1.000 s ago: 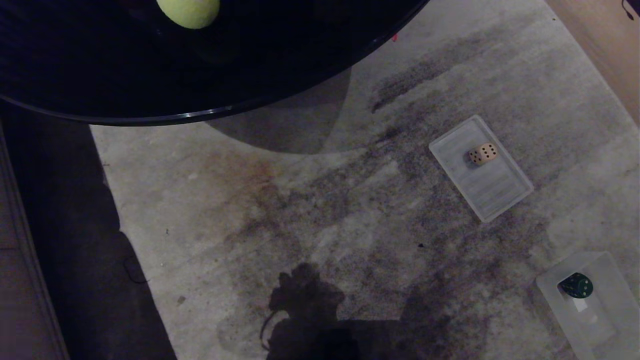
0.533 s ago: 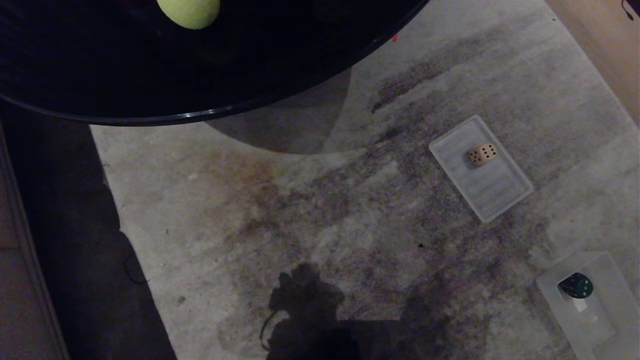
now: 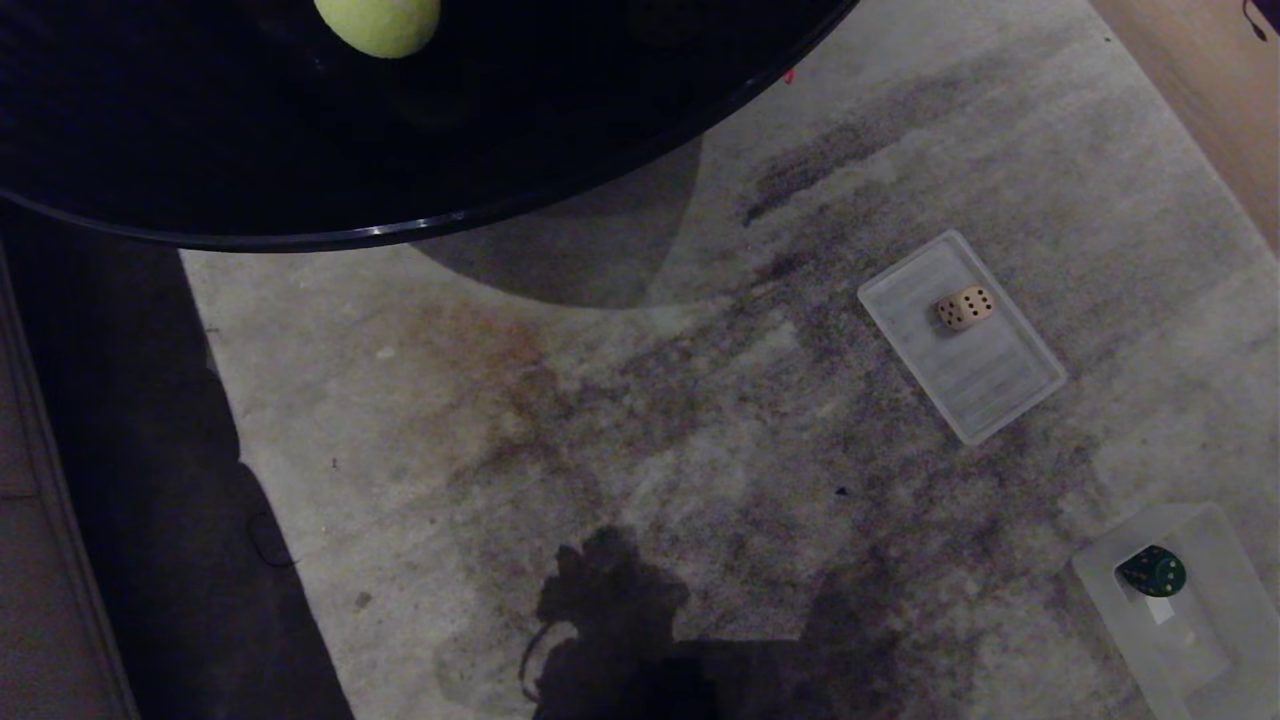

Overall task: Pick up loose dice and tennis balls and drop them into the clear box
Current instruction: Put the ball in the box

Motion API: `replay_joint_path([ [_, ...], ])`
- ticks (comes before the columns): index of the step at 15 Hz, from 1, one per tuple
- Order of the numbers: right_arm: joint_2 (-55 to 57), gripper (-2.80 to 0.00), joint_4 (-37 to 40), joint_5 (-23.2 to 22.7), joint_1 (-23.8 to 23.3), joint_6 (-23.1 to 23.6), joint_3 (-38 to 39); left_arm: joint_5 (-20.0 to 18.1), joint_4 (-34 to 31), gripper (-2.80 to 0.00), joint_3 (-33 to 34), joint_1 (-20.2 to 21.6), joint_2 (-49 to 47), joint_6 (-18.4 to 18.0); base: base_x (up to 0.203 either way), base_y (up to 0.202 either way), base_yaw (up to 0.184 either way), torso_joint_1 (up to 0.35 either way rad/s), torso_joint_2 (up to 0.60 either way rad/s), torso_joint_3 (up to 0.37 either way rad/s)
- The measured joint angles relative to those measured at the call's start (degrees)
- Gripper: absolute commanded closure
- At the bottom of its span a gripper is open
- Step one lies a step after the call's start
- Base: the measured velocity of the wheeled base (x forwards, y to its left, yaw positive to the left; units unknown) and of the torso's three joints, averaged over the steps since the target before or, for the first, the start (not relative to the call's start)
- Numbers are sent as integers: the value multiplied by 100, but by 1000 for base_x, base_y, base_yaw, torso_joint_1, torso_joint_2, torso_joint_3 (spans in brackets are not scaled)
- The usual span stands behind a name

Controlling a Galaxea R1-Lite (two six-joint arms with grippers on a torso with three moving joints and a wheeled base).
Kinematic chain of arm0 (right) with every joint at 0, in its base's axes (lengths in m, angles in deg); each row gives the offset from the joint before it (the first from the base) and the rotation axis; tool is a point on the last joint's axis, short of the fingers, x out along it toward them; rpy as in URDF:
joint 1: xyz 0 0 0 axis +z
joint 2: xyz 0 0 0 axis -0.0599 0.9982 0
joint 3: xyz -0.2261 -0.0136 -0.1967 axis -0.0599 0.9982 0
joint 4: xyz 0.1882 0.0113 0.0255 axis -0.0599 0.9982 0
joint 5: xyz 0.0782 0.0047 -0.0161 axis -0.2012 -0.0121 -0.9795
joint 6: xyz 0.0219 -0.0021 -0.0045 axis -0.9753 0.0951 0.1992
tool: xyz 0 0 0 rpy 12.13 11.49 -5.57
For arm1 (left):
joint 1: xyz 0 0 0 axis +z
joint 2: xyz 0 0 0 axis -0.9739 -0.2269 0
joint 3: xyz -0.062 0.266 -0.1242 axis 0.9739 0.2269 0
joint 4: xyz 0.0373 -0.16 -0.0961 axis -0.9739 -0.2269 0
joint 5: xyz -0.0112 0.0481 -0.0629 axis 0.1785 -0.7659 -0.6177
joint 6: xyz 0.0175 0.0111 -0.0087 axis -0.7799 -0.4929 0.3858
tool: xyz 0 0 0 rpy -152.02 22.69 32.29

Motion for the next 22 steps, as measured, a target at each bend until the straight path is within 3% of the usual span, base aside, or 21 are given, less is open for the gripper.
replay_joint_path([
  [11, 0, 0, 4, -9, 0, 9, 0, 1, -7, 0, 0, 0, 0, -11, 0, 1, -5, 0, 0, 0],
  [22, 1, 0, 0, -9, 0, -1, 2, 1, 2, 0, 0, 0, 0, 1, 2, 10, -158, 2, 2, 3],
])
